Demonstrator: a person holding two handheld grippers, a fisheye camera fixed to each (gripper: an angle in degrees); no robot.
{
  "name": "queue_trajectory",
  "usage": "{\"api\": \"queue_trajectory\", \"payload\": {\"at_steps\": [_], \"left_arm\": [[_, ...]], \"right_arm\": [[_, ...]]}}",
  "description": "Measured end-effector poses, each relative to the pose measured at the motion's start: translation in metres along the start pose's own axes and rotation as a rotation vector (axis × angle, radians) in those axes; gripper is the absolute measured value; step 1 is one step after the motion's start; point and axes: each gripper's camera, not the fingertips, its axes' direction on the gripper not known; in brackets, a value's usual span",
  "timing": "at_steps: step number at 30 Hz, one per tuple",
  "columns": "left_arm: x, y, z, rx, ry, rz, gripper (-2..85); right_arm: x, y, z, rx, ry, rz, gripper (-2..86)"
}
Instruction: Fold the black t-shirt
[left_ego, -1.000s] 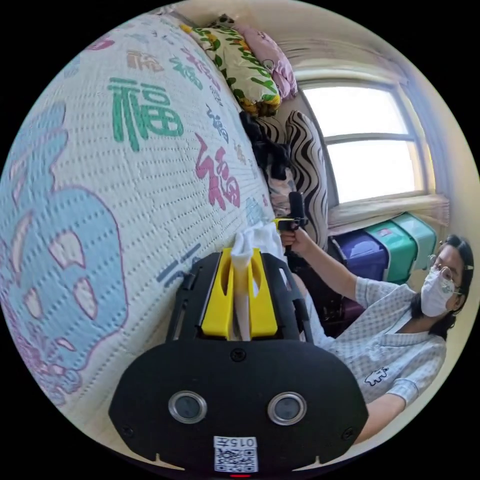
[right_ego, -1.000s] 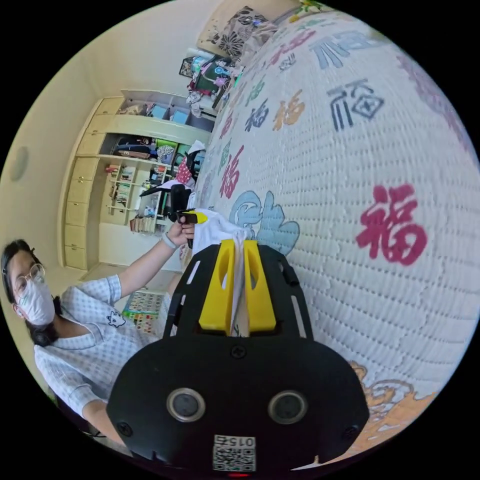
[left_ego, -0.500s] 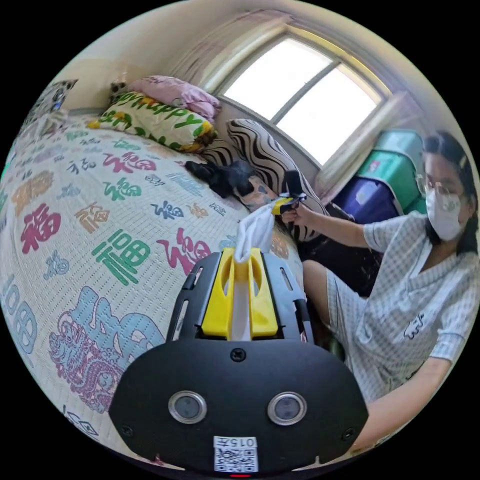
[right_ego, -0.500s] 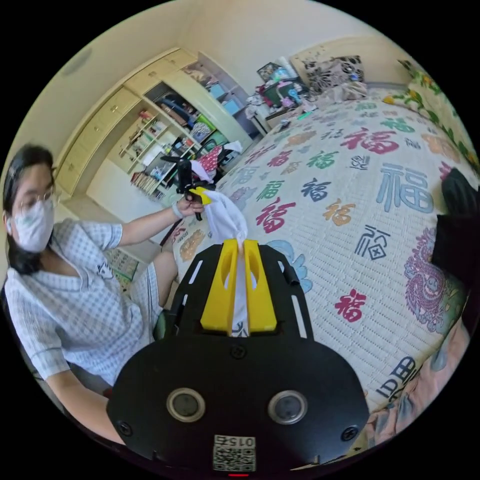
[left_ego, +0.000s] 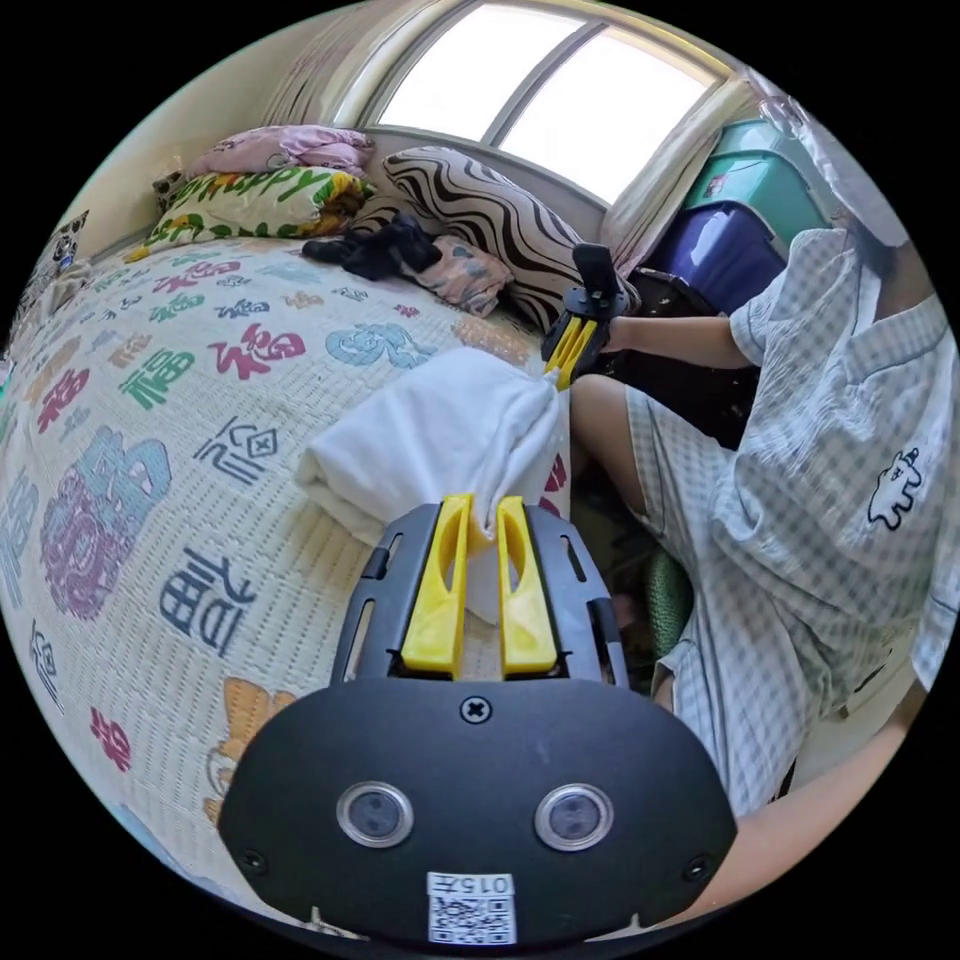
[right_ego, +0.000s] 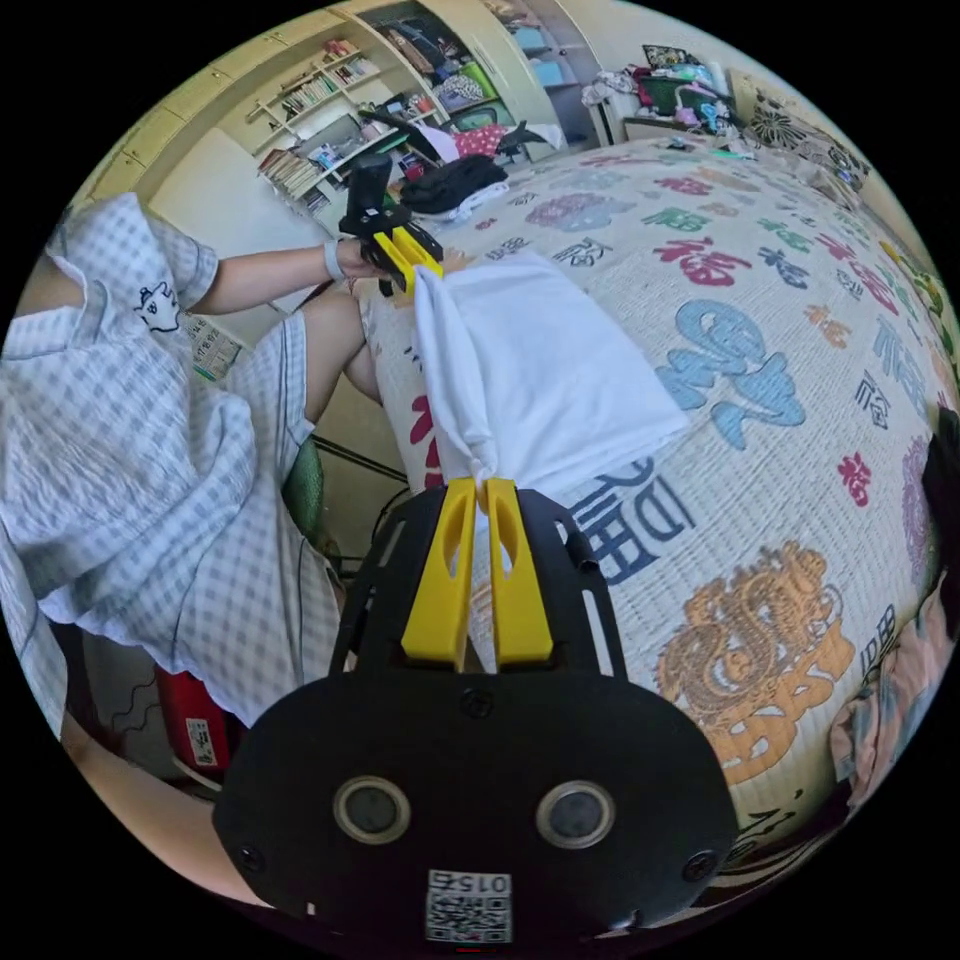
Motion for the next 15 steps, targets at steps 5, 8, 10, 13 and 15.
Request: {"api": "queue_trajectory", "payload": {"at_steps": [5,8,10,13,15], "left_arm": [[0.034,0.005,0.016,-0.064,-0.109,0.028,5.7],[0.048,0.005,0.019,-0.121,-0.174,0.035,7.3],[0.053,0.008,0.014,-0.141,-0.182,0.018,7.9],[0.056,0.012,-0.003,-0.168,-0.166,-0.064,8.1],[0.058,0.009,-0.016,-0.139,-0.151,-0.123,8.1]], "right_arm": [[-0.013,0.0,0.032,-0.059,0.099,0.007,2.6],[-0.01,-0.001,0.047,-0.1,0.1,0.057,4.8],[-0.005,0.002,0.049,-0.11,0.066,0.104,5.7],[0.002,0.009,0.042,-0.113,0.057,0.175,6.1],[0.004,0.01,0.031,-0.061,0.074,0.216,5.7]]}}
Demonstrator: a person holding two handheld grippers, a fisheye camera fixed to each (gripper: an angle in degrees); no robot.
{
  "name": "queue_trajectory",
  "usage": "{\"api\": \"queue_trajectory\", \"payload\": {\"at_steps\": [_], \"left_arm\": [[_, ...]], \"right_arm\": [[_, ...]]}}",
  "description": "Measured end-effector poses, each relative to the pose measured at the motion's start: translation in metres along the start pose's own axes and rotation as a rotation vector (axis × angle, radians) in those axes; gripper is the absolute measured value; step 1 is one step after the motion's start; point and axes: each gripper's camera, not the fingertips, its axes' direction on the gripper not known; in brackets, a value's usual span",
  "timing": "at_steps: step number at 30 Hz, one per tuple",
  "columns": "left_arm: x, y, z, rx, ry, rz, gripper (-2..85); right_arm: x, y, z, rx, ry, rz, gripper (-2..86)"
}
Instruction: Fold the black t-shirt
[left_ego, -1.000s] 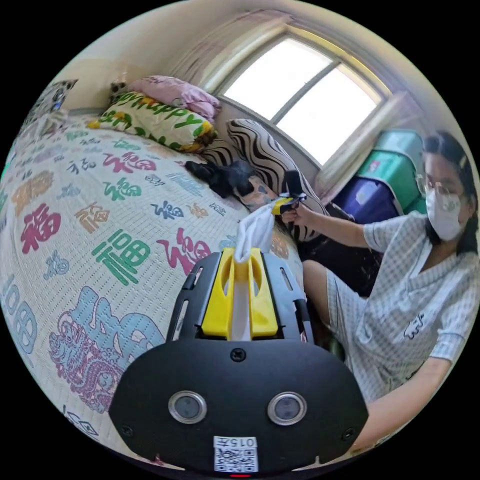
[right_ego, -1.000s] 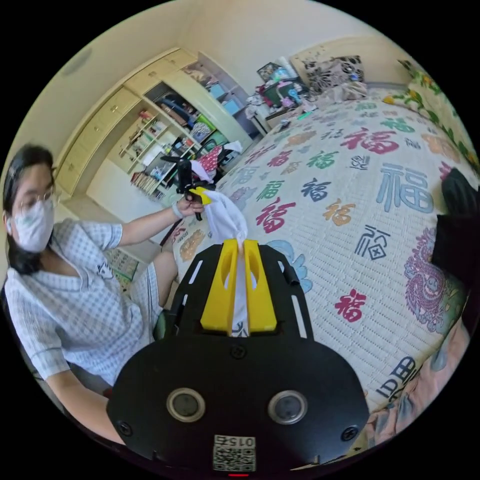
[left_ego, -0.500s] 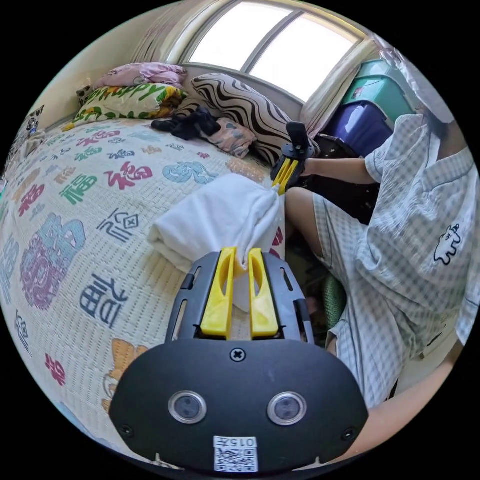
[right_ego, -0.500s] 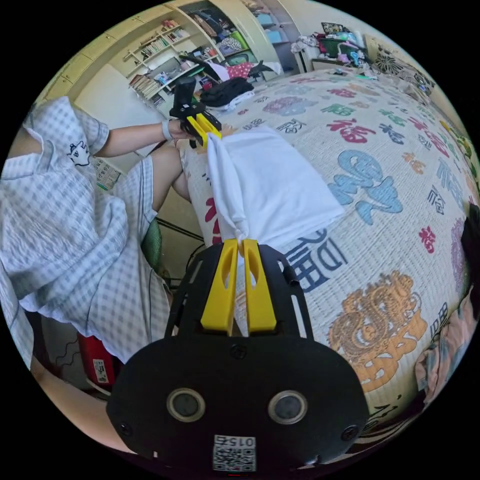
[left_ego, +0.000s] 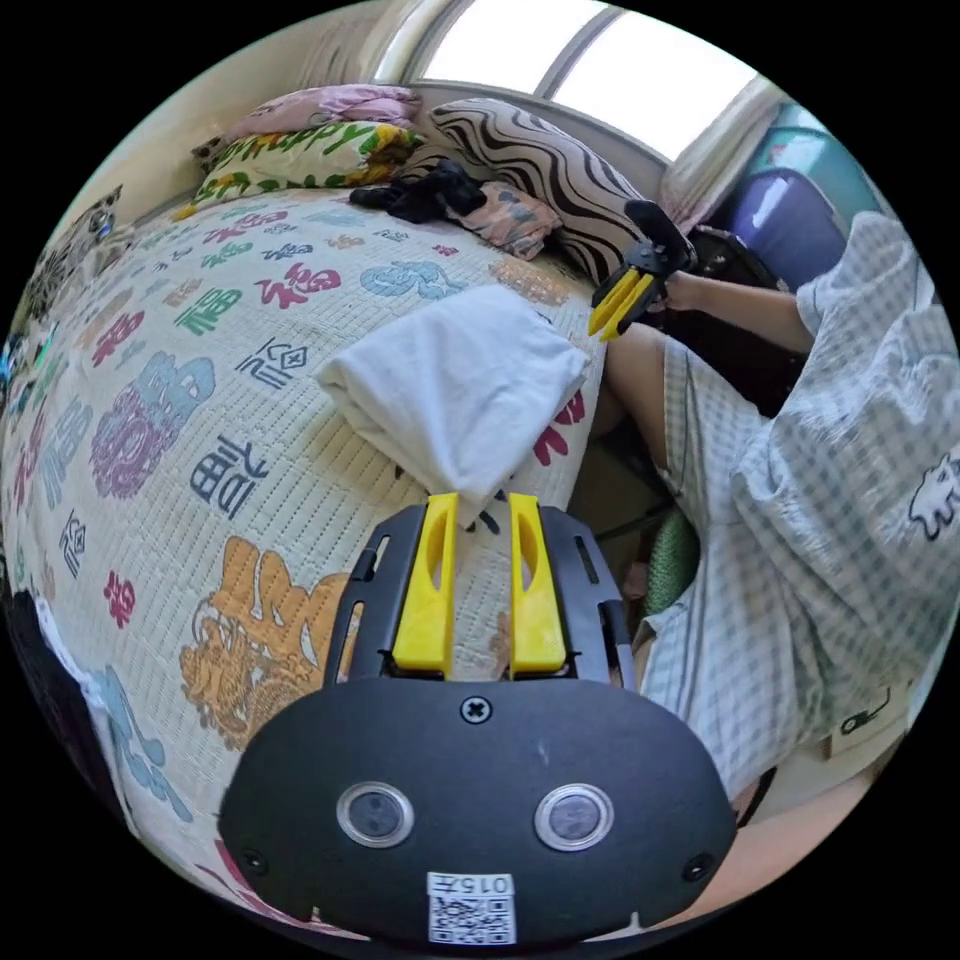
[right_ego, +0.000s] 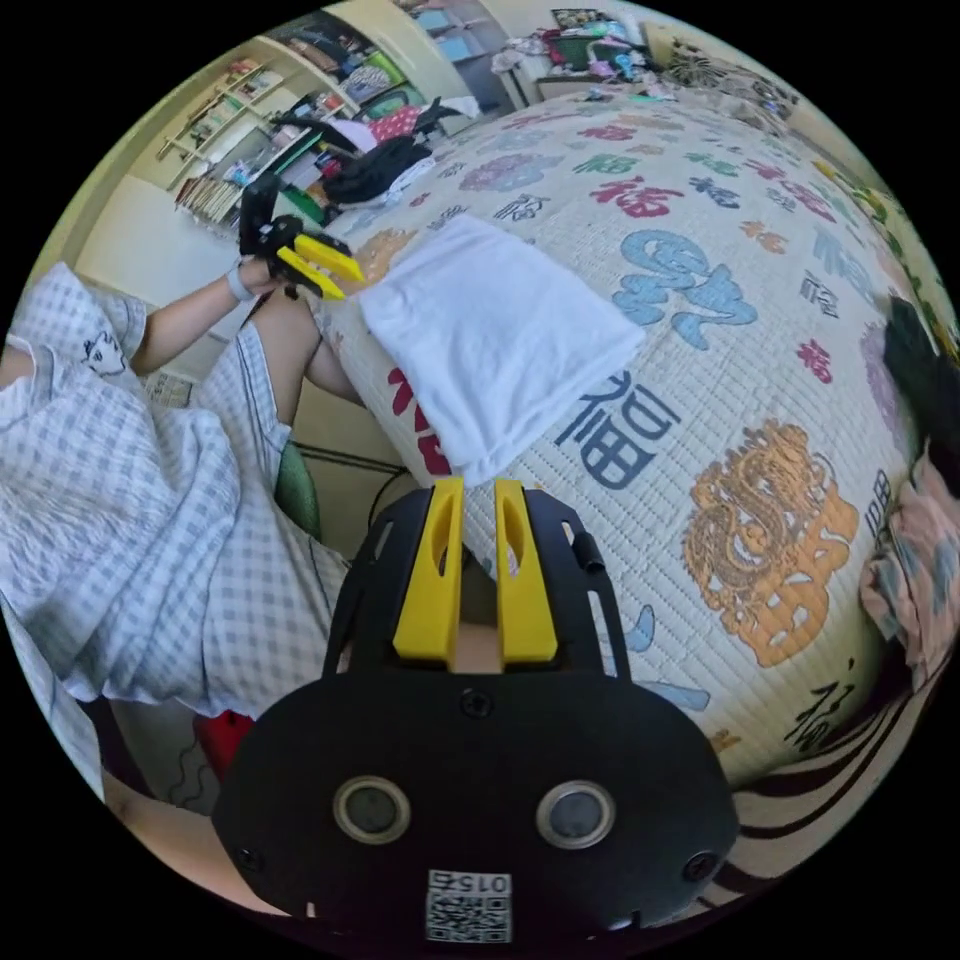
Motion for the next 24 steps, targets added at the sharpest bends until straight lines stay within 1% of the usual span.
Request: {"api": "queue_trajectory", "payload": {"at_steps": [2,3,4,5,6,7,8,10,11,12,16,24], "left_arm": [[0.003,-0.01,-0.014,0.119,0.03,-0.057,8.0],[0.004,-0.014,-0.015,0.149,0.045,-0.063,8.0],[0.003,-0.023,-0.013,0.174,0.064,-0.099,7.9],[0.0,-0.033,-0.005,0.177,0.107,-0.126,7.8],[-0.003,-0.037,0.0,0.178,0.14,-0.143,7.7],[-0.013,-0.043,0.013,0.154,0.206,-0.217,7.3],[-0.024,-0.045,0.026,0.129,0.282,-0.273,6.6],[-0.038,-0.04,0.039,0.096,0.334,-0.365,4.4],[-0.044,-0.035,0.041,0.088,0.34,-0.386,1.9],[-0.047,-0.032,0.041,0.08,0.336,-0.401,1.3],[-0.061,-0.017,0.028,0.078,0.344,-0.469,-0.7],[-0.086,-0.009,-0.019,0.007,0.311,-0.505,-0.7]], "right_arm": [[0.002,-0.005,-0.011,0.09,-0.01,0.026,4.4],[0.003,-0.012,-0.015,0.167,-0.031,0.036,2.7],[0.008,-0.023,-0.013,0.234,-0.066,0.089,1.5],[0.012,-0.029,-0.01,0.255,-0.095,0.122,0.9],[0.022,-0.042,0.002,0.26,-0.169,0.192,0.4],[0.027,-0.055,0.017,0.249,-0.242,0.188,0.0],[0.029,-0.06,0.025,0.237,-0.262,0.182,-0.1],[0.038,-0.078,0.06,0.081,-0.25,0.203,-0.4],[0.04,-0.08,0.068,0.047,-0.245,0.199,-0.5],[0.045,-0.08,0.078,0.011,-0.236,0.213,-0.5],[0.079,-0.069,0.092,0.026,-0.318,0.308,-0.7],[0.136,-0.057,0.087,0.03,-0.307,0.384,-0.6]]}}
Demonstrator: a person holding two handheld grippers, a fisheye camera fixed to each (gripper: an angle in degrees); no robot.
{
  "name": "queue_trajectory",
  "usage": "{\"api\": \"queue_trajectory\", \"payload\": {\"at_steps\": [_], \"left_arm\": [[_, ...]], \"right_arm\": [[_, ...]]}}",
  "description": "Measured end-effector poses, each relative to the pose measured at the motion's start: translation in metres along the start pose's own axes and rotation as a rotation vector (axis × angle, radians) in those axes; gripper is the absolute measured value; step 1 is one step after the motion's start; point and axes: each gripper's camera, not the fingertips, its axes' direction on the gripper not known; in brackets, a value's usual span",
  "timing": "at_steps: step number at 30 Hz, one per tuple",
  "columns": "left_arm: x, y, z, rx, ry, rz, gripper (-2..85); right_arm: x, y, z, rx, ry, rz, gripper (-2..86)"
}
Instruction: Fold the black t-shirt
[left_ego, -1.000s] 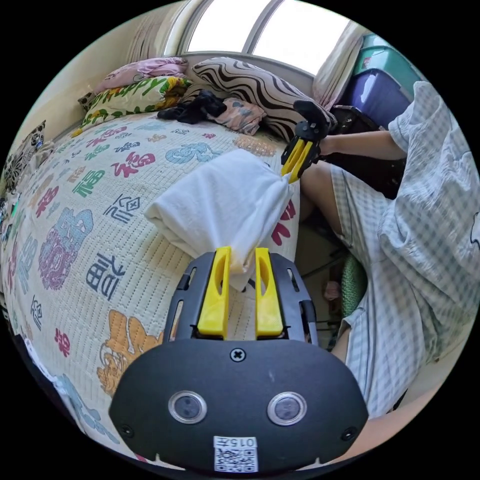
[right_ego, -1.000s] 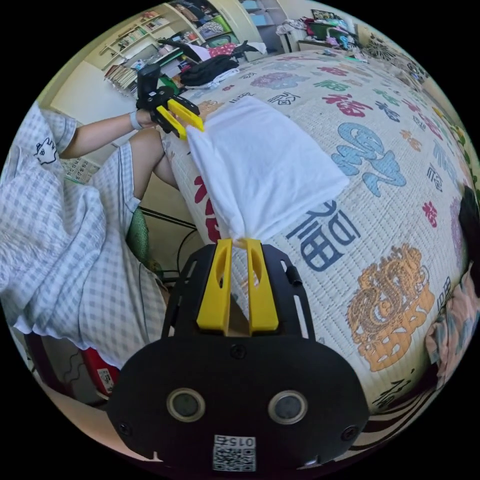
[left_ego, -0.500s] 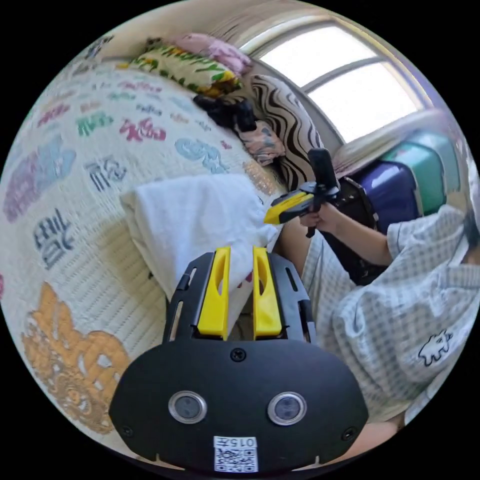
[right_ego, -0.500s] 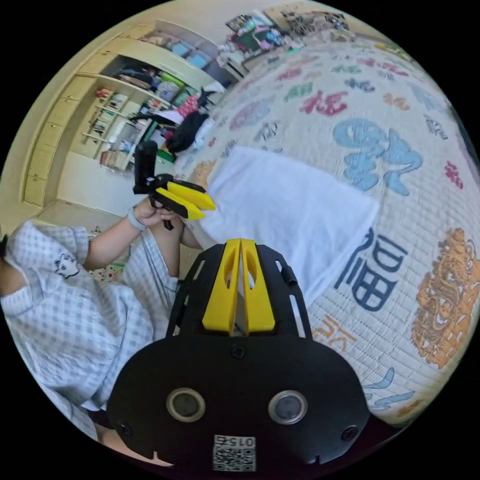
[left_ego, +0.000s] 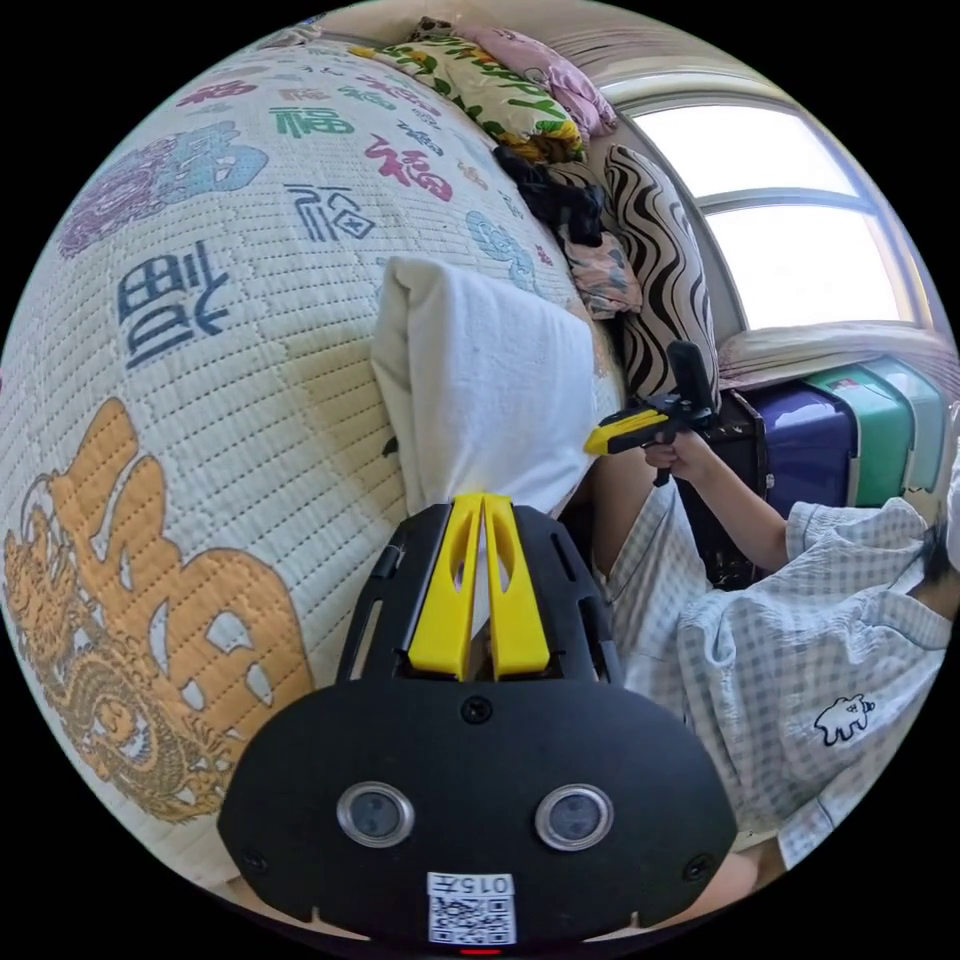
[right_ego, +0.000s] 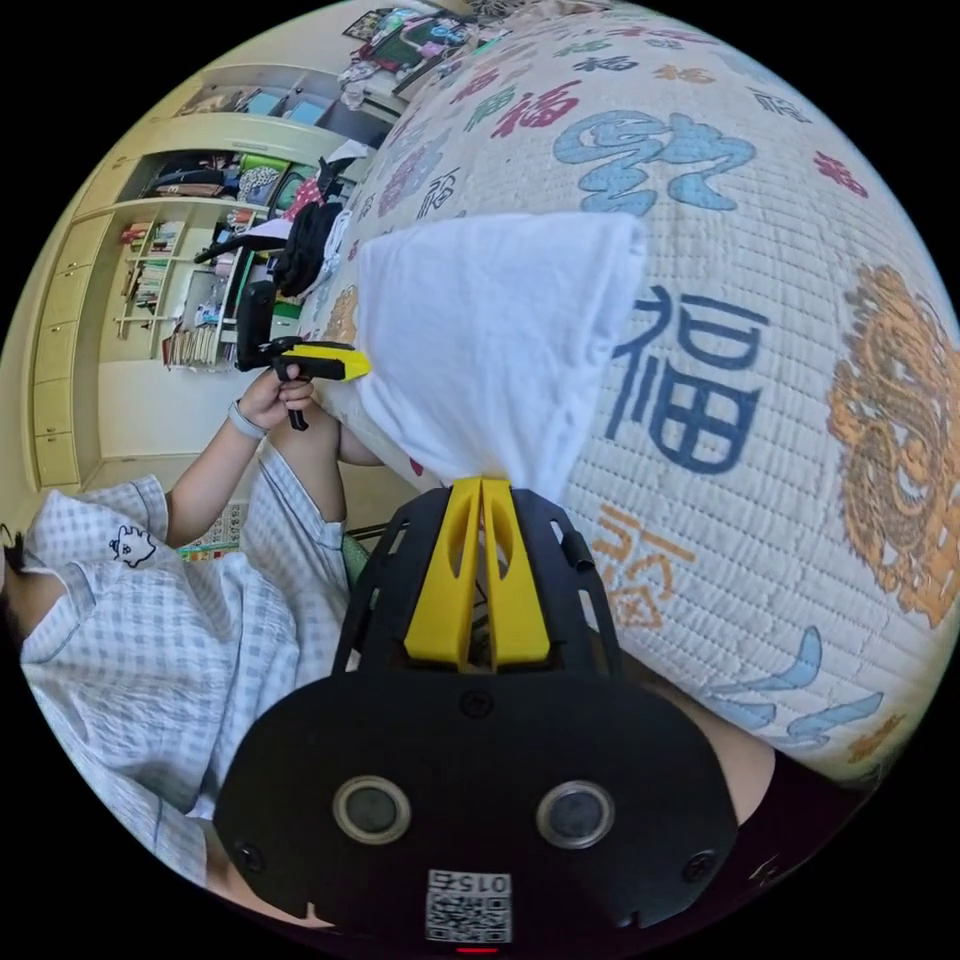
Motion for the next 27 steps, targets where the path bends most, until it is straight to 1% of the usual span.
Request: {"api": "queue_trajectory", "payload": {"at_steps": [3,5,6,8,10,12,14,16,18,20,23,27], "left_arm": [[-0.012,0.006,-0.035,0.023,-0.012,-0.057,-0.1],[-0.013,0.011,-0.068,0.073,-0.01,-0.057,1.7],[-0.014,0.012,-0.077,0.093,0.008,-0.051,3.7],[-0.023,0.012,-0.108,0.166,0.074,-0.061,10.6],[-0.035,0.008,-0.122,0.177,0.102,-0.056,13.1],[-0.052,0.001,-0.128,0.165,0.177,-0.082,14.7],[-0.071,-0.008,-0.131,0.138,0.299,-0.105,15.9],[-0.075,-0.015,-0.134,0.131,0.347,-0.081,15.8],[-0.072,-0.025,-0.134,0.113,0.396,-0.05,15.2],[-0.062,-0.041,-0.133,0.044,0.424,0.001,14.3],[-0.056,-0.054,-0.141,-0.04,0.444,0.032,12.4],[-0.066,-0.05,-0.175,-0.061,0.489,0.0,7.1]], "right_arm": [[0.028,0.001,-0.015,0.054,-0.027,0.057,-0.2],[0.043,0.004,-0.03,0.131,-0.085,0.063,0.4],[0.053,0.006,-0.041,0.192,-0.125,0.068,1.1],[0.07,0.007,-0.055,0.289,-0.175,0.069,4.1],[0.095,0.0,-0.062,0.363,-0.229,0.073,8.4],[0.116,-0.013,-0.055,0.356,-0.273,0.07,10.9],[0.139,-0.028,-0.042,0.328,-0.328,0.085,12.6],[0.163,-0.051,-0.021,0.27,-0.39,0.084,13.3],[0.173,-0.067,-0.01,0.263,-0.419,0.052,13.2],[0.181,-0.084,0.002,0.261,-0.473,0.032,12.9],[0.192,-0.113,0.023,0.233,-0.512,0.015,10.2],[0.214,-0.133,0.04,0.227,-0.562,0.008,5.4]]}}
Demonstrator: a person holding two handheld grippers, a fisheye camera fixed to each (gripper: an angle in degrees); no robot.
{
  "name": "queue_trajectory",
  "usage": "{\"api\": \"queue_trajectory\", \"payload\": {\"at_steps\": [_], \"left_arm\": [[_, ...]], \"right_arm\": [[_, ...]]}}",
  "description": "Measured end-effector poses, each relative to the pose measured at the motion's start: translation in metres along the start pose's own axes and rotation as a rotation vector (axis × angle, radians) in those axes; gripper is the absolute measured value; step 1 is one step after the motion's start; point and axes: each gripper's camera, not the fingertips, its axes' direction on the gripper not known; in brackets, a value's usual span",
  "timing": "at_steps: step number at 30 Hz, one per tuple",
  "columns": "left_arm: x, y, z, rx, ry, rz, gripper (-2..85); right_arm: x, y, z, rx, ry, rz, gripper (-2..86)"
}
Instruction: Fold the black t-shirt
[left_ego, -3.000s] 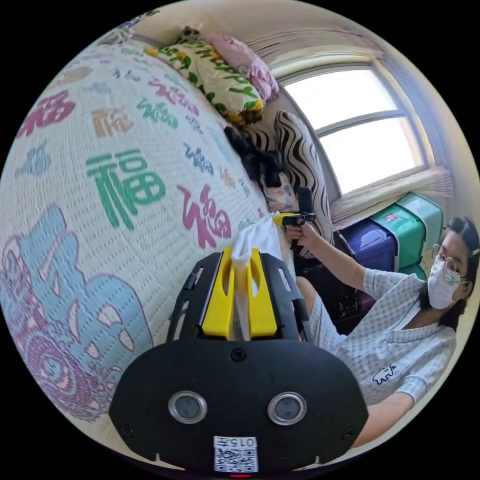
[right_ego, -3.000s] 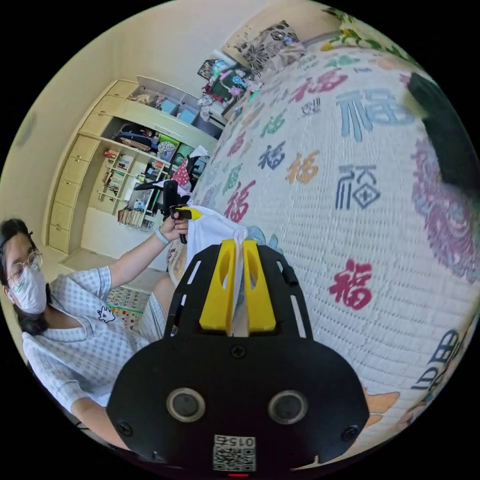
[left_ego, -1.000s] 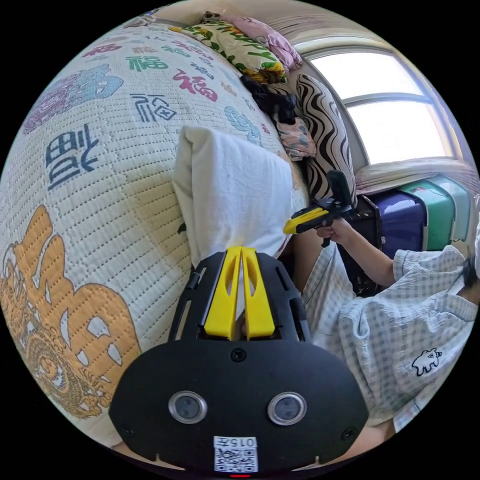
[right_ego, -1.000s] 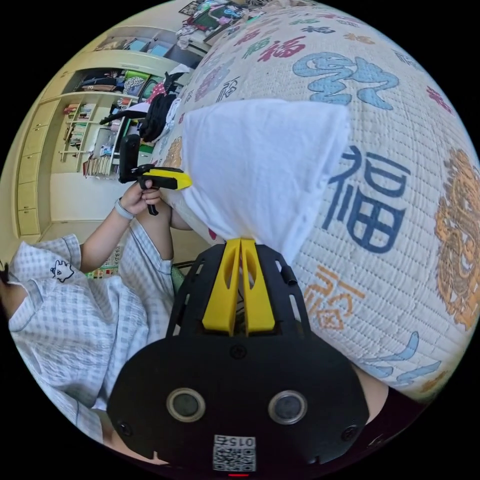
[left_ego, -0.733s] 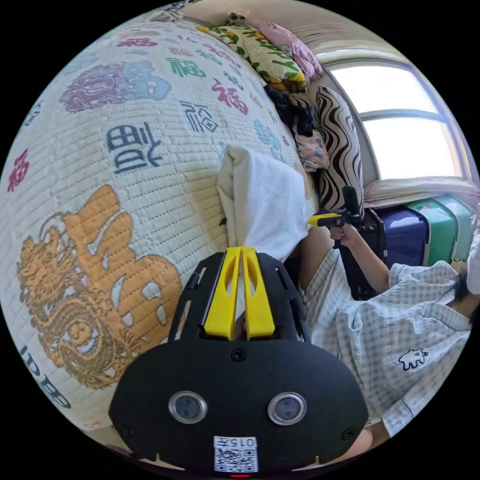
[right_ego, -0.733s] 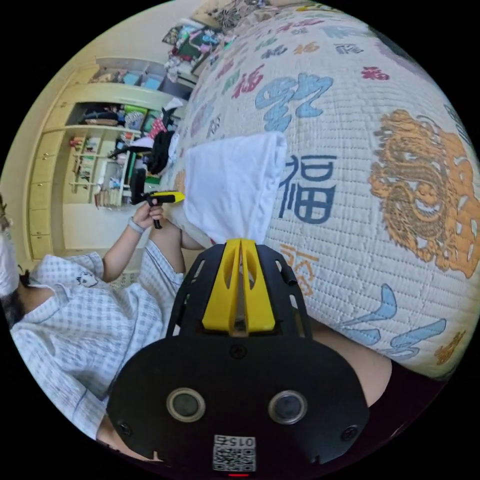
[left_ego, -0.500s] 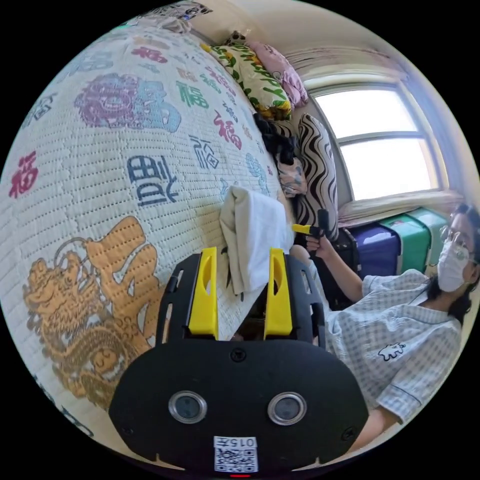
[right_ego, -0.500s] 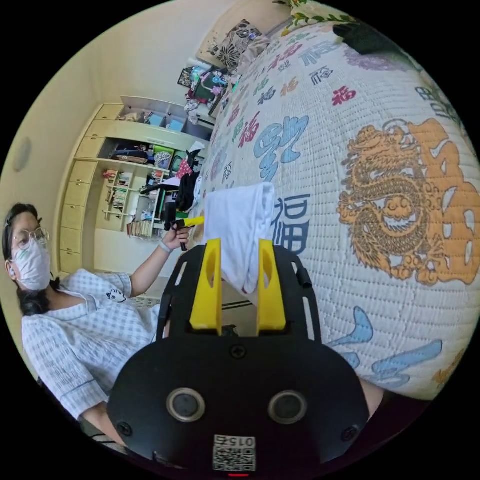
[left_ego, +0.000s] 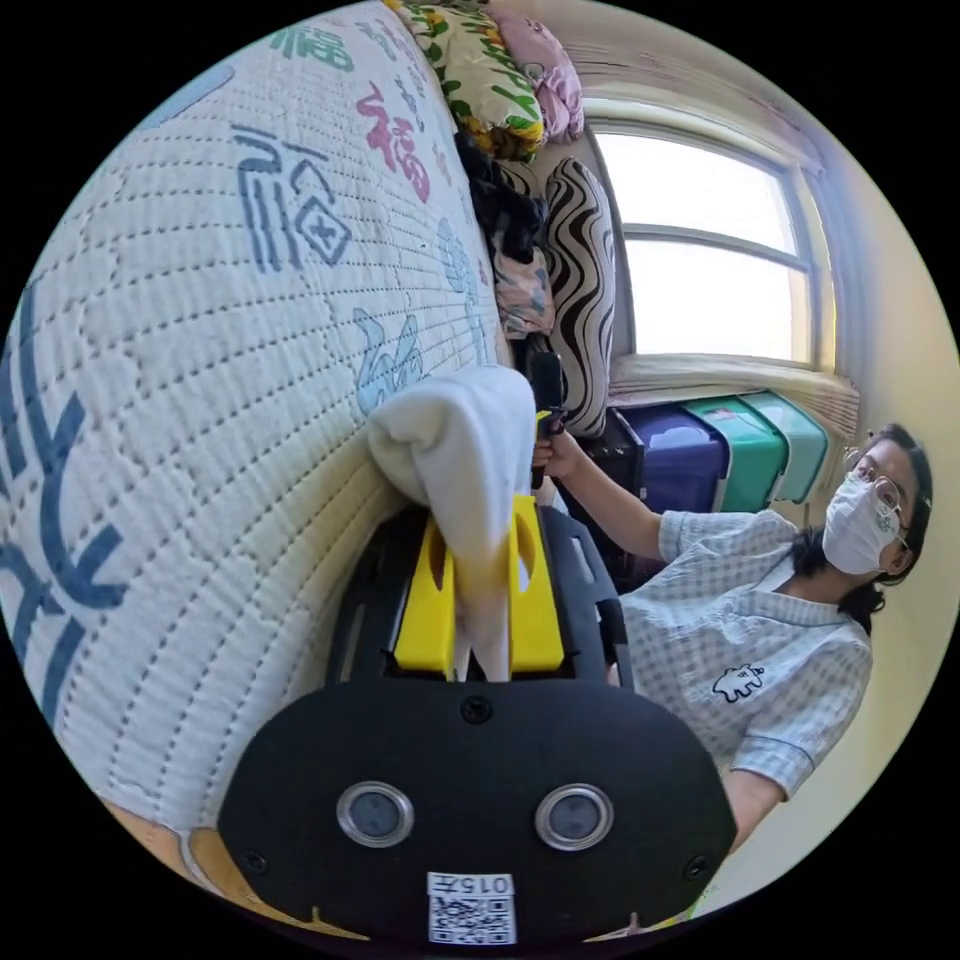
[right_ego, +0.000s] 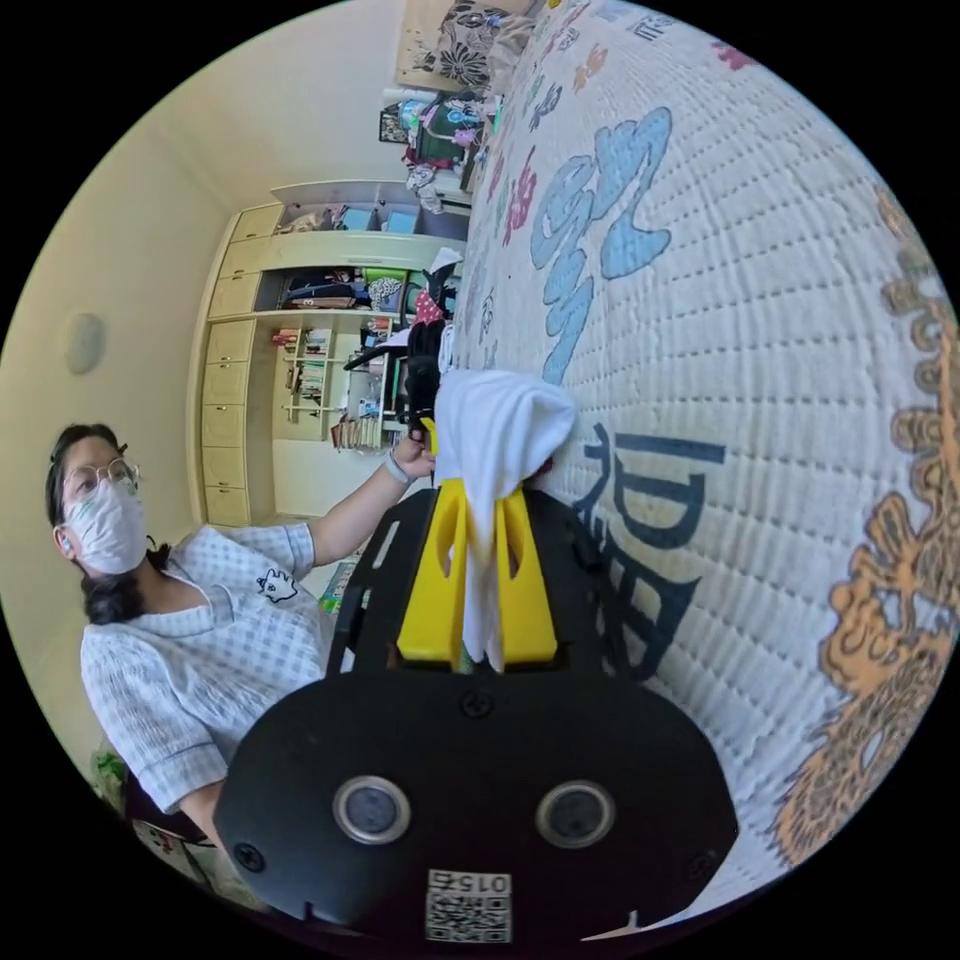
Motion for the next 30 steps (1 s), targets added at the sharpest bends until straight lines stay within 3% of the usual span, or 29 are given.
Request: {"api": "queue_trajectory", "payload": {"at_steps": [6,11,21,26,30], "left_arm": [[0.042,0.027,-0.089,0.101,0.052,-0.002,4.2],[0.108,0.08,-0.235,0.286,-0.012,-0.024,3.8],[0.203,0.241,-0.56,0.577,-0.256,-0.156,3.6],[0.166,0.305,-0.701,0.639,-0.263,-0.243,3.6],[0.125,0.328,-0.757,0.6,-0.255,-0.255,3.9]], "right_arm": [[0.001,-0.041,0.012,-0.042,0.044,-0.078,1.9],[-0.015,-0.12,0.07,-0.102,0.004,-0.156,1.3],[-0.05,-0.311,0.35,-0.314,-0.078,-0.302,0.9],[-0.023,-0.375,0.478,-0.352,-0.005,-0.299,0.9],[0.03,-0.41,0.561,-0.389,0.152,-0.247,0.9]]}}
